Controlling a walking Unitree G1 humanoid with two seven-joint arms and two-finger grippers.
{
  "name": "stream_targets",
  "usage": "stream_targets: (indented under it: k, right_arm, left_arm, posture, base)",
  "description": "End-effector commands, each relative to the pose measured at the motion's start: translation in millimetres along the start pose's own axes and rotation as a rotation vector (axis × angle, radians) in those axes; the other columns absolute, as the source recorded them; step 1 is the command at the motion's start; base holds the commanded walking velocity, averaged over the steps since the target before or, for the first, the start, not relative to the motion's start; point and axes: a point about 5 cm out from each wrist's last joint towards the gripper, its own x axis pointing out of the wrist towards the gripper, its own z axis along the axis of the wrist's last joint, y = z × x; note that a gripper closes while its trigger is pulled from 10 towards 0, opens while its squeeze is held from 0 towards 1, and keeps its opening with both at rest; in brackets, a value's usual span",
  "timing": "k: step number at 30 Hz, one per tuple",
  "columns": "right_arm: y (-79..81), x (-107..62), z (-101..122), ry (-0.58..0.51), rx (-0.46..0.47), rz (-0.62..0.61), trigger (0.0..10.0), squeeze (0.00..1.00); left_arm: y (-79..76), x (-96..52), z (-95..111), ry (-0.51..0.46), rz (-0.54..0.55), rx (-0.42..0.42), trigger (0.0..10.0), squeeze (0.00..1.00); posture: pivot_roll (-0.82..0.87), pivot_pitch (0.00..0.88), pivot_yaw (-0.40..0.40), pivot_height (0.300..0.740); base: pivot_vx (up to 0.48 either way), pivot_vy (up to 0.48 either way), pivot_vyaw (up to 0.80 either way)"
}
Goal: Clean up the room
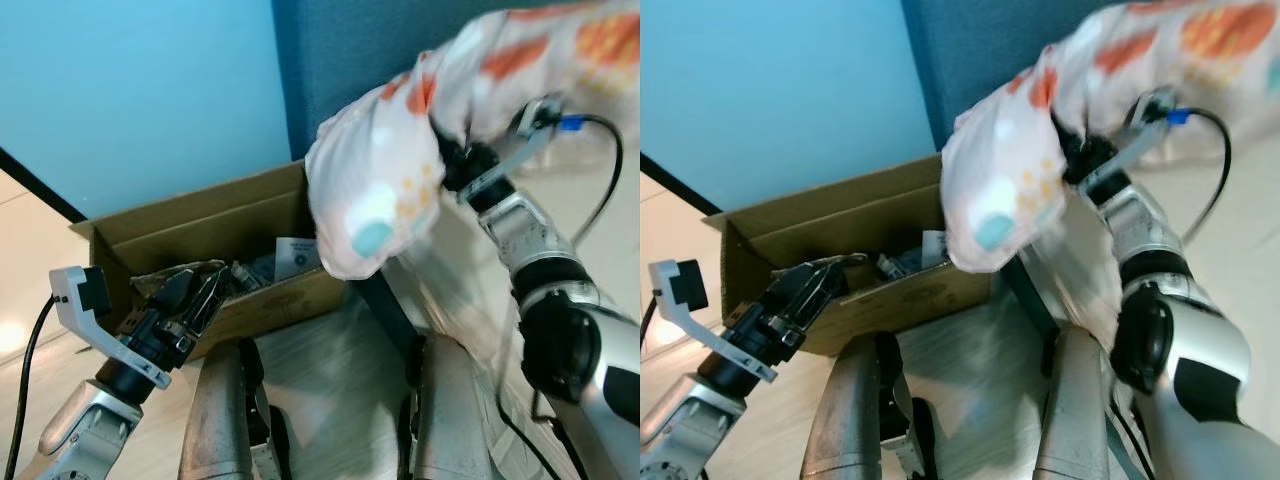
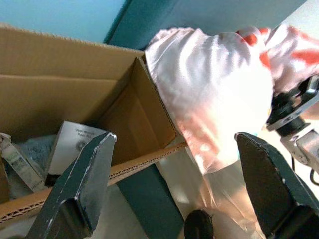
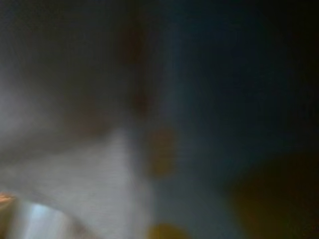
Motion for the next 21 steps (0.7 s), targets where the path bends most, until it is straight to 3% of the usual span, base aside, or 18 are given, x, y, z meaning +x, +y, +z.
stream_targets:
  k: [1, 5, 7, 8, 11, 16, 21]
  right_arm:
    - [-39.2, -26.1, -2, -0.004, -0.008, -0.318, 0.0, 0.0]
    - [-45.8, -31.4, 3, -0.031, 0.002, -0.368, 0.0, 0.0]
    - [-65.5, -49.4, 15, -0.117, 0.019, -0.518, 0.0, 0.0]
    - [-65.5, -49.4, 15, -0.117, 0.019, -0.518, 0.0, 0.0]
    - [-90.6, -79.2, 34, -0.25, 0.029, -0.732, 0.0, 0.0]
    - [-100.6, -95.6, 54, -0.351, 0.001, -0.843, 0.0, 0.0]
    - [-99.2, -97.6, 77, -0.454, 0.01, -0.858, 0.0, 0.0]
  left_arm:
    - [2.9, -5.5, -3, 0.014, 0.028, -0.018, 10.0, 0.0]
    - [3.0, -5.0, -4, 0.015, 0.027, -0.02, 10.0, 0.0]
    - [2.3, -1.6, -4, 0.017, 0.016, -0.025, 10.0, 0.0]
    - [2.3, -1.6, -4, 0.017, 0.016, -0.025, 10.0, 0.0]
    - [1.4, 5.2, -5, 0.014, -0.002, -0.03, 10.0, 0.0]
    - [0.2, 10.5, -4, 0.001, -0.016, -0.042, 10.0, 0.0]
    - [-1.7, 13.4, -4, -0.023, -0.016, -0.076, 10.0, 0.0]
  posture:
    - [0.26, 0.508, 0.097, 0.51]
    - [0.26, 0.508, 0.097, 0.51]
    - [0.26, 0.493, 0.106, 0.51]
    - [0.26, 0.493, 0.106, 0.51]
    - [0.26, 0.479, 0.11, 0.51]
    - [0.25, 0.462, 0.109, 0.51]
    - [0.25, 0.461, 0.106, 0.51]
  base:
    - [0.0, 0.0, 0.0]
    - [0.0, 0.0, 0.0]
    - [0.0, 0.0, 0.0]
    - [0.0, 0.0, 0.0]
    - [0.0, 0.0, 0.0]
    - [0.0, 0.0, 0.0]
    - [0.0, 0.0, 0.0]
